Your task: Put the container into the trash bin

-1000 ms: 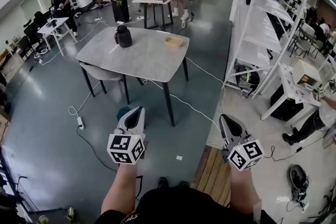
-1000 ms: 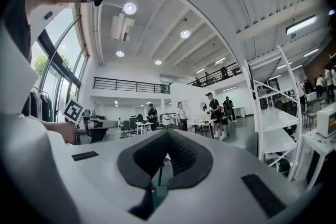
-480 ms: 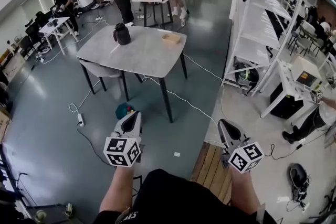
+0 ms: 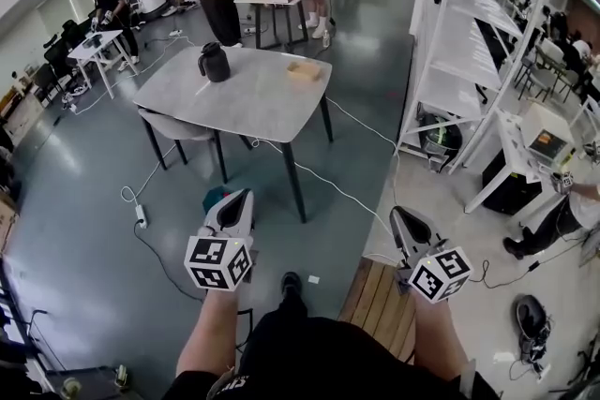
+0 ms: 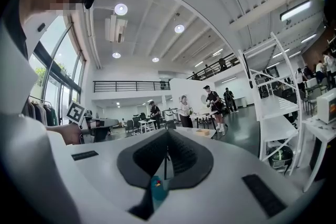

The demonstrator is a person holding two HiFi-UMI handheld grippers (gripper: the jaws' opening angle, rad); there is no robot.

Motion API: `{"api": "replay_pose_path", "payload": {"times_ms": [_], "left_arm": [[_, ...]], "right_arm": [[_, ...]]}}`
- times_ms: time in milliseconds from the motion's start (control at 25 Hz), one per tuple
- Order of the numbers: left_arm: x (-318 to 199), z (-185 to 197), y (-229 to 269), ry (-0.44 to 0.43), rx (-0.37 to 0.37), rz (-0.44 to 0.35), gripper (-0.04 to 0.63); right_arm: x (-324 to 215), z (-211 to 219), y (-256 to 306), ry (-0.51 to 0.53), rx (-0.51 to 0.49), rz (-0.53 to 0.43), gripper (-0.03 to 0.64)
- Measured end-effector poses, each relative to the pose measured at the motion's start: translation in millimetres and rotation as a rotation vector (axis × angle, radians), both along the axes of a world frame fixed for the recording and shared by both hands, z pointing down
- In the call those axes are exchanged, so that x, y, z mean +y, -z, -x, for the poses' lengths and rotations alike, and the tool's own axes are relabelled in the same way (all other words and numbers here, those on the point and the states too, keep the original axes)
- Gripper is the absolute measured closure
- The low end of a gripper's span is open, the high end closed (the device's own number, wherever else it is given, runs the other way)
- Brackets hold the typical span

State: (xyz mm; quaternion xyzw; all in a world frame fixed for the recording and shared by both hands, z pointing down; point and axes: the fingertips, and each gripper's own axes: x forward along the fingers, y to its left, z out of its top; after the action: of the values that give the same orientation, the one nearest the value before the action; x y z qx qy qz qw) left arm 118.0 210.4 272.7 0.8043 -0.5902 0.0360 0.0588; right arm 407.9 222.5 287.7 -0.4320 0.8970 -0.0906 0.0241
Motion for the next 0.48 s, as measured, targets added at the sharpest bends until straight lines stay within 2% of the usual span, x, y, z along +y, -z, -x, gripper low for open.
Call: {"api": "replay_pose_path", "payload": {"times_ms": [160,480], "left_arm": [[-25.7,-7.5,0.1,-0.028,0.0,-0.002,0.588],[-91.6,2.8,-25.0,-0.043,0.021,0.055,0.588]], "right_arm": [[-22.6,-7.3,-2.9,-0.042,-0.002,0.01,0.623],[-79.3,4.5,-27.0,-0.056,0.001,0.072,0.623]]}}
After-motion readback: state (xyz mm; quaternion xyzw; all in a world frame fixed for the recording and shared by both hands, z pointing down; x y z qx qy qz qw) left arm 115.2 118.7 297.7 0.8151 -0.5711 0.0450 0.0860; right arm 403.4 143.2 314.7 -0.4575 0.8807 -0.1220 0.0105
